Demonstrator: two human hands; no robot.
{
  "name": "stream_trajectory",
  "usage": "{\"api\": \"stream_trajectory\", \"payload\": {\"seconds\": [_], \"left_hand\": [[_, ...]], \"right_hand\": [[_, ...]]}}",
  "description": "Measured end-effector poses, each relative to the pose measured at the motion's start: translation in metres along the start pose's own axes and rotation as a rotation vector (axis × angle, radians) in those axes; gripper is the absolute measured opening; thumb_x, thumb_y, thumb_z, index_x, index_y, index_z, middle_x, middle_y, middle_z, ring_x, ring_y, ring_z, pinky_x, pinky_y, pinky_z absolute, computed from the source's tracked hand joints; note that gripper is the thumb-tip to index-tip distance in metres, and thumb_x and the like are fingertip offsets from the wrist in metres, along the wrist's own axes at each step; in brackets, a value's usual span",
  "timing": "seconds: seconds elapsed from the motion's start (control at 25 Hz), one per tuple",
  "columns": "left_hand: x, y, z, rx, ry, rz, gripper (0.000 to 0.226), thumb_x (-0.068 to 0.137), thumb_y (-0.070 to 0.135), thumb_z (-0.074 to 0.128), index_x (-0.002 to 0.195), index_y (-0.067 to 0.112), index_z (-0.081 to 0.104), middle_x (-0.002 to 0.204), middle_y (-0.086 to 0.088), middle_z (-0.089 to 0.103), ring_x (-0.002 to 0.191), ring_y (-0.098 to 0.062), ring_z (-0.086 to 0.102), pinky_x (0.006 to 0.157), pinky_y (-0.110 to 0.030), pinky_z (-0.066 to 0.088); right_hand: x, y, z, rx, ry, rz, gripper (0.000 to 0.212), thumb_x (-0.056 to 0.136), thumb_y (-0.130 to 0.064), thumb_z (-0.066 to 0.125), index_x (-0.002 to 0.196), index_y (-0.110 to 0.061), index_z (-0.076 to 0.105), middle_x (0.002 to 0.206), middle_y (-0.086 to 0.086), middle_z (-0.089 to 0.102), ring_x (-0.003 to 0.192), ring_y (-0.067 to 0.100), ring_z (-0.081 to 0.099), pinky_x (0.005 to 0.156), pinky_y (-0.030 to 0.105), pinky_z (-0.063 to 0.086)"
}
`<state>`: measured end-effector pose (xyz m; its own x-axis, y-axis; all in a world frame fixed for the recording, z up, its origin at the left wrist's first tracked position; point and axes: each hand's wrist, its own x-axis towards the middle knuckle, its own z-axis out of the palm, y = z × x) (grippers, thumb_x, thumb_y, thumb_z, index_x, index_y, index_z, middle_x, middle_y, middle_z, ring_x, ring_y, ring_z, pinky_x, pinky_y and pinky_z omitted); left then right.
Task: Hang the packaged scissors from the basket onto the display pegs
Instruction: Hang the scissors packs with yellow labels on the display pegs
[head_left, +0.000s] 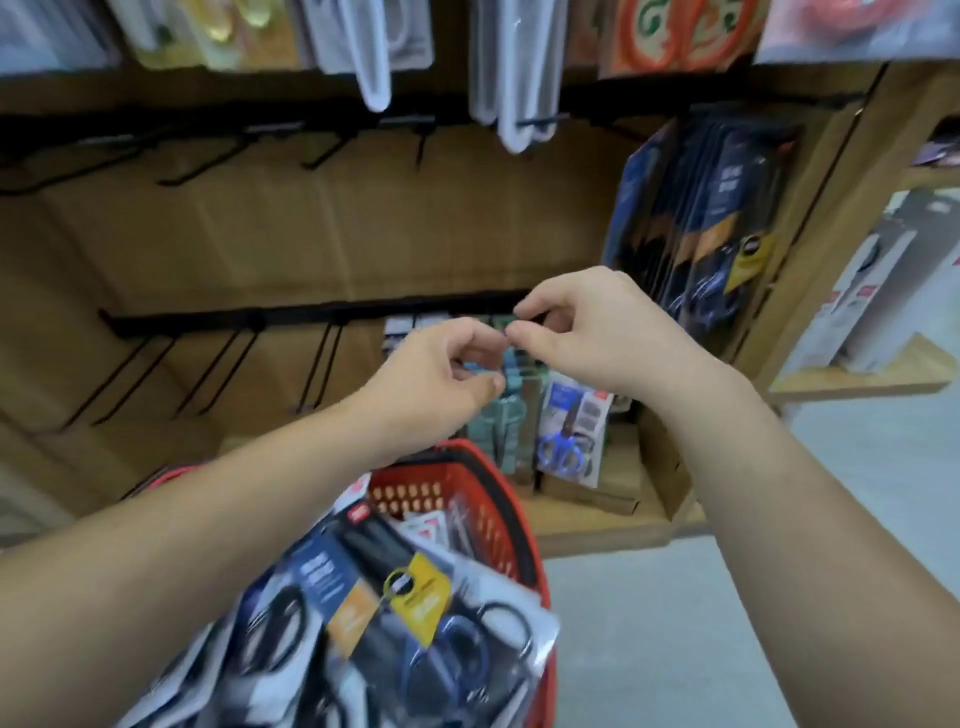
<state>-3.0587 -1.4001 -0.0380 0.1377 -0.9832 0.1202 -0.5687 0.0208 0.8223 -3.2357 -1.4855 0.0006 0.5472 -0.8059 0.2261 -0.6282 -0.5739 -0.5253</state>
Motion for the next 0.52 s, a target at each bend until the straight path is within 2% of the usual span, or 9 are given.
{"api": "stream_trajectory", "payload": {"seconds": [0.12, 0.2, 0.32, 0.36, 0.44, 0.52], "left_hand": [[-0.074, -0.040, -0.032, 0.046, -0.058, -0.081, 0.018, 0.094, 0.008, 0.075, 0.102, 0.024, 0.075, 0.098, 0.006, 0.078, 0.087, -0.007, 0.074, 0.084, -0.024, 0.060], [-0.111, -0.070, -0.045, 0.169, -0.081, -0.119, 0.012, 0.094, 0.012, 0.077, 0.098, 0.024, 0.076, 0.097, 0.010, 0.077, 0.089, -0.009, 0.073, 0.088, -0.032, 0.059], [-0.157, -0.111, -0.055, 0.323, -0.078, -0.127, 0.006, 0.093, 0.030, 0.075, 0.098, 0.026, 0.075, 0.095, 0.016, 0.071, 0.091, -0.004, 0.067, 0.089, -0.037, 0.057], [-0.169, -0.120, -0.055, 0.370, -0.081, -0.095, 0.016, 0.091, 0.041, 0.072, 0.097, 0.027, 0.075, 0.094, 0.015, 0.069, 0.090, -0.006, 0.065, 0.086, -0.038, 0.056], [-0.192, -0.135, -0.050, 0.396, -0.128, -0.069, 0.037, 0.087, 0.058, 0.064, 0.101, 0.027, 0.077, 0.104, 0.015, 0.070, 0.098, -0.008, 0.063, 0.089, -0.036, 0.055], [-0.207, -0.147, -0.043, 0.481, -0.176, -0.030, 0.049, 0.088, 0.065, 0.061, 0.117, 0.029, 0.077, 0.126, 0.013, 0.068, 0.117, -0.013, 0.060, 0.100, -0.034, 0.051]], "right_hand": [[-0.026, -0.040, 0.044, -0.057, -0.249, -0.066, 0.030, 0.094, -0.051, 0.071, 0.114, -0.030, 0.078, 0.082, -0.017, 0.067, 0.079, 0.003, 0.064, 0.081, 0.029, 0.055], [-0.041, -0.055, 0.073, -0.124, -0.434, -0.074, 0.034, 0.095, -0.049, 0.071, 0.116, -0.024, 0.078, 0.090, -0.013, 0.070, 0.083, 0.007, 0.064, 0.081, 0.026, 0.052], [-0.061, -0.061, 0.119, -0.239, -0.714, 0.005, 0.057, 0.094, -0.059, 0.067, 0.131, -0.015, 0.069, 0.124, 0.002, 0.070, 0.115, 0.023, 0.066, 0.098, 0.034, 0.053], [-0.068, -0.059, 0.131, -0.256, -0.772, 0.046, 0.067, 0.093, -0.064, 0.066, 0.139, -0.015, 0.063, 0.136, 0.004, 0.066, 0.125, 0.025, 0.062, 0.102, 0.035, 0.051], [-0.084, -0.053, 0.150, -0.248, -0.770, 0.118, 0.086, 0.084, -0.075, 0.067, 0.150, -0.022, 0.053, 0.150, 0.001, 0.057, 0.136, 0.024, 0.055, 0.105, 0.036, 0.048], [-0.094, -0.051, 0.157, -0.178, -0.698, 0.193, 0.093, 0.075, -0.080, 0.072, 0.149, -0.029, 0.052, 0.148, -0.007, 0.057, 0.137, 0.018, 0.054, 0.107, 0.037, 0.048]]}}
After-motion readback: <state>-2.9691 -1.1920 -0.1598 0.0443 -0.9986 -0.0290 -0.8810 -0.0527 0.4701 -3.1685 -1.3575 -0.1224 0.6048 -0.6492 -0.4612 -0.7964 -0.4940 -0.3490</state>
